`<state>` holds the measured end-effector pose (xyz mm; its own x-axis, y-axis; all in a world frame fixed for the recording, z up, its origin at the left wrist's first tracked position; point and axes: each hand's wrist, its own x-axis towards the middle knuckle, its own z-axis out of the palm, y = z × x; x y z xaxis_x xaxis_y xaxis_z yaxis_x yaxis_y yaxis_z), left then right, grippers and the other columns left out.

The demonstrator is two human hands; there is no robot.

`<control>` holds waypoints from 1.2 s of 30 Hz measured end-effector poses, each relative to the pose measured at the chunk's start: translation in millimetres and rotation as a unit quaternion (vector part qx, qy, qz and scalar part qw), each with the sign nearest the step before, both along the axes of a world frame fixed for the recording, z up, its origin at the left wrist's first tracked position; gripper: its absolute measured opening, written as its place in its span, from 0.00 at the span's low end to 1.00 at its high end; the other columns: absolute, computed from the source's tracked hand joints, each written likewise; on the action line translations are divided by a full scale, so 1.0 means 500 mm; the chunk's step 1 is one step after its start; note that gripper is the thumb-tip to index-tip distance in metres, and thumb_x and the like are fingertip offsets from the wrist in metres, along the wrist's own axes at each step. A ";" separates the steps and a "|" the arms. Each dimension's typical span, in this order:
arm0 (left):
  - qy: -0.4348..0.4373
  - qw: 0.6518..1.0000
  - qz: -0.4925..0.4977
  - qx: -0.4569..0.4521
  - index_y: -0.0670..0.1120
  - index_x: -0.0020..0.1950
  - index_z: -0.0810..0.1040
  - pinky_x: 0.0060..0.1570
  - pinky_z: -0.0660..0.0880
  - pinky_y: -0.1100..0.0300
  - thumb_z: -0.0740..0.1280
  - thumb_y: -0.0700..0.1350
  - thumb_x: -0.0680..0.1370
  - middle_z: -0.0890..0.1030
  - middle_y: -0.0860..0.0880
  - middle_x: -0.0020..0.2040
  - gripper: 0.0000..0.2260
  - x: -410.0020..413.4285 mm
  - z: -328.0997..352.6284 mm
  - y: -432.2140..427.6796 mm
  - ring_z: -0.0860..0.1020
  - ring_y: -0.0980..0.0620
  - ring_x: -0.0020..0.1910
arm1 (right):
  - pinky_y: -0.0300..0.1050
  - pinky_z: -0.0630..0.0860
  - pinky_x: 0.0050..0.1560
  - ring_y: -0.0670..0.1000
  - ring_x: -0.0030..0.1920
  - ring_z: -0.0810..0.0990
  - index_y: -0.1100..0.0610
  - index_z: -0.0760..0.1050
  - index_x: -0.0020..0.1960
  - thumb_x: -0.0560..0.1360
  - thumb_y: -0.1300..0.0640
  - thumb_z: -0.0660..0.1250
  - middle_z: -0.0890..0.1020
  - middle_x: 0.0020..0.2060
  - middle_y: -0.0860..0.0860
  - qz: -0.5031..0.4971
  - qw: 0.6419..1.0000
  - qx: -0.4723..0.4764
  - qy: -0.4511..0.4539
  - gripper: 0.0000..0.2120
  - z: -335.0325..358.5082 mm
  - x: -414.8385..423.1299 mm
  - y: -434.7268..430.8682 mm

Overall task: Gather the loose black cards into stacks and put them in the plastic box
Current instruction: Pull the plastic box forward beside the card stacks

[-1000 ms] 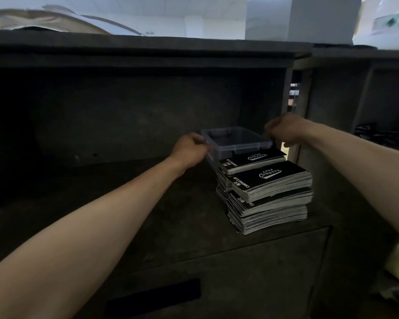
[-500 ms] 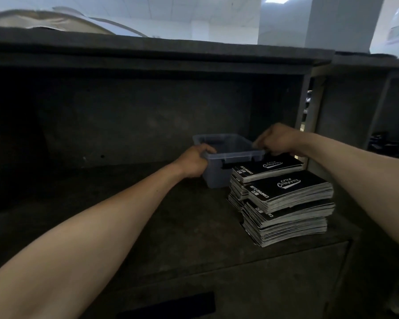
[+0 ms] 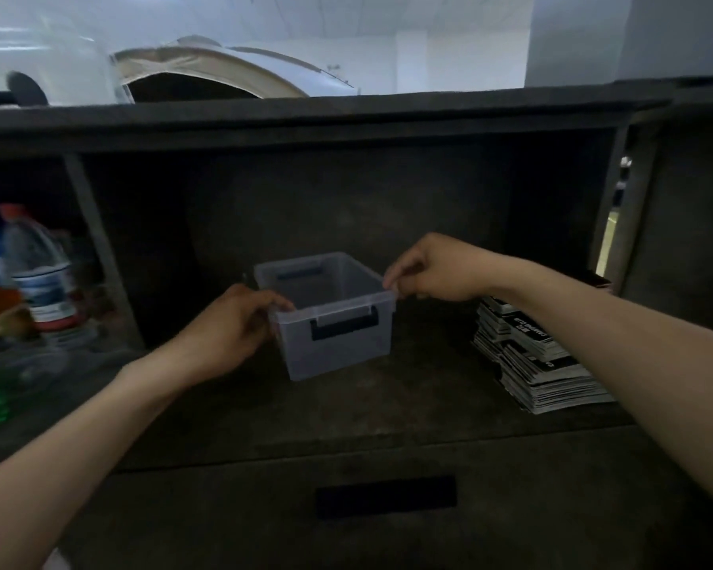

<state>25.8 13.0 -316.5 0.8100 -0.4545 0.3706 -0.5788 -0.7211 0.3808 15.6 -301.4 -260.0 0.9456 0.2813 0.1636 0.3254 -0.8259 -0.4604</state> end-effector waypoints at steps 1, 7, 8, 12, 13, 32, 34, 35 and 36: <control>-0.008 1.000 -0.005 0.012 0.68 0.56 0.76 0.58 0.76 0.58 0.71 0.46 0.77 0.74 0.57 0.58 0.16 -0.028 -0.001 0.012 0.76 0.58 0.56 | 0.39 0.77 0.48 0.36 0.45 0.81 0.42 0.84 0.48 0.77 0.53 0.69 0.84 0.50 0.38 0.000 1.000 0.016 0.009 0.07 -0.004 -0.010 0.004; -0.075 0.997 0.015 -0.012 0.67 0.68 0.70 0.54 0.78 0.54 0.67 0.69 0.66 0.72 0.57 0.59 0.30 -0.096 0.038 0.058 0.74 0.58 0.56 | 0.37 0.73 0.47 0.44 0.54 0.79 0.48 0.79 0.60 0.78 0.47 0.68 0.81 0.54 0.43 -0.122 0.985 0.082 -0.094 0.12 -0.042 -0.062 0.026; -0.075 0.996 0.044 -0.002 0.66 0.67 0.70 0.60 0.75 0.52 0.66 0.70 0.66 0.70 0.56 0.64 0.30 -0.091 0.044 0.059 0.71 0.55 0.63 | 0.40 0.75 0.48 0.45 0.54 0.78 0.49 0.79 0.60 0.77 0.44 0.68 0.80 0.54 0.44 -0.133 0.980 0.095 -0.111 0.15 -0.052 -0.072 0.033; 0.056 0.996 0.055 0.034 0.62 0.62 0.78 0.60 0.69 0.58 0.65 0.74 0.64 0.68 0.59 0.70 0.30 -0.082 0.036 0.037 0.66 0.55 0.70 | 0.39 0.75 0.42 0.43 0.51 0.78 0.43 0.78 0.55 0.76 0.40 0.66 0.80 0.52 0.44 -0.110 0.983 0.114 -0.092 0.11 -0.087 -0.106 0.056; 0.040 0.996 0.058 0.053 0.60 0.61 0.79 0.58 0.68 0.59 0.63 0.76 0.64 0.70 0.59 0.69 0.32 -0.085 0.028 0.030 0.66 0.56 0.68 | 0.37 0.73 0.42 0.43 0.52 0.77 0.43 0.78 0.56 0.78 0.42 0.65 0.79 0.54 0.44 -0.099 0.986 0.111 -0.080 0.10 -0.093 -0.110 0.056; -0.301 0.948 0.046 0.090 0.54 0.64 0.74 0.61 0.72 0.51 0.58 0.77 0.70 0.72 0.51 0.64 0.34 -0.203 0.032 -0.164 0.69 0.51 0.65 | 0.35 0.69 0.42 0.36 0.44 0.78 0.40 0.79 0.45 0.64 0.33 0.71 0.81 0.43 0.37 -0.178 0.976 -0.051 -0.116 0.15 0.036 -0.290 -0.252; -0.310 0.944 -0.093 0.068 0.56 0.62 0.74 0.59 0.74 0.56 0.61 0.70 0.74 0.72 0.54 0.63 0.24 -0.210 0.042 -0.246 0.70 0.56 0.62 | 0.40 0.71 0.44 0.37 0.46 0.77 0.42 0.81 0.45 0.59 0.30 0.73 0.81 0.44 0.37 -0.211 0.972 -0.063 -0.081 0.21 0.044 -0.304 -0.299; -0.286 0.945 -0.141 0.071 0.56 0.61 0.74 0.57 0.75 0.58 0.62 0.68 0.75 0.72 0.56 0.63 0.21 -0.212 0.047 -0.292 0.71 0.58 0.60 | 0.42 0.71 0.47 0.37 0.48 0.75 0.42 0.81 0.46 0.57 0.30 0.74 0.79 0.47 0.37 -0.211 0.973 -0.080 -0.047 0.23 0.045 -0.304 -0.313; -0.248 0.950 -0.172 0.081 0.57 0.60 0.74 0.55 0.76 0.60 0.63 0.67 0.75 0.72 0.56 0.63 0.19 -0.211 0.052 -0.338 0.72 0.59 0.59 | 0.43 0.71 0.50 0.37 0.50 0.74 0.41 0.80 0.48 0.56 0.29 0.75 0.78 0.49 0.36 -0.203 0.974 -0.101 -0.010 0.25 0.045 -0.301 -0.320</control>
<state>-79.5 -155.9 -290.3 0.3470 -0.7440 0.5710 -0.8704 -0.4822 -0.0995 -134.8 -461.5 -237.4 0.9827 -0.0867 0.1638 -0.0397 -0.9617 -0.2712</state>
